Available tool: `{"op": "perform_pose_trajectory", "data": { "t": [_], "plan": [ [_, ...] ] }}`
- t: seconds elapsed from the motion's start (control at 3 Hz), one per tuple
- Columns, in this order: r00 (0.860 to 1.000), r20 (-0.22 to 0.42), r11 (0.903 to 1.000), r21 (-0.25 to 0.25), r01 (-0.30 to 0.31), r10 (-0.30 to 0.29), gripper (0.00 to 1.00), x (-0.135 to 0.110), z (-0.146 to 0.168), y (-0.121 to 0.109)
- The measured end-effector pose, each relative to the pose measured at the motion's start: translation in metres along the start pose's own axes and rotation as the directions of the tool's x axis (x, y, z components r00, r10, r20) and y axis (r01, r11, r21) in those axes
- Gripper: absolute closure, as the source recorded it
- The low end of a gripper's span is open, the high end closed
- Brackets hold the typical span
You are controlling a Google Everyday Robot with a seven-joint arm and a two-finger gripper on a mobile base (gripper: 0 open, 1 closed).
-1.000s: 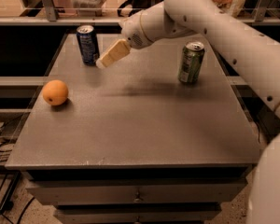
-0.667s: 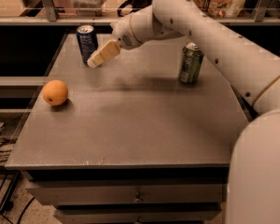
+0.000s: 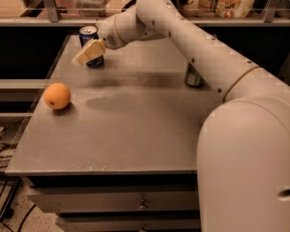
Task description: Pick pepsi can
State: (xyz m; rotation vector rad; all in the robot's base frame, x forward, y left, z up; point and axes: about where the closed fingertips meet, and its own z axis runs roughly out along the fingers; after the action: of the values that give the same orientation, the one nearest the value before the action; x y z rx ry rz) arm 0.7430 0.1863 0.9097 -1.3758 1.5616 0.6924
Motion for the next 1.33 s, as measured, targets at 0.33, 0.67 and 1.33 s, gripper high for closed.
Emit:
{"op": "perform_pose_trajectory", "data": {
  "t": [0.33,0.67,1.33],
  "plan": [
    [0.999,0.031,0.9995,-0.028,0.012,-0.011,0.16,-0.010,0.018,-0.001],
    [0.999,0.046,0.9993,-0.029,0.023,-0.021,0.40,-0.016,0.019,-0.003],
    [0.987,0.106,0.9882,0.107,0.110,-0.121,0.87,-0.047,-0.054,-0.007]
  ]
}}
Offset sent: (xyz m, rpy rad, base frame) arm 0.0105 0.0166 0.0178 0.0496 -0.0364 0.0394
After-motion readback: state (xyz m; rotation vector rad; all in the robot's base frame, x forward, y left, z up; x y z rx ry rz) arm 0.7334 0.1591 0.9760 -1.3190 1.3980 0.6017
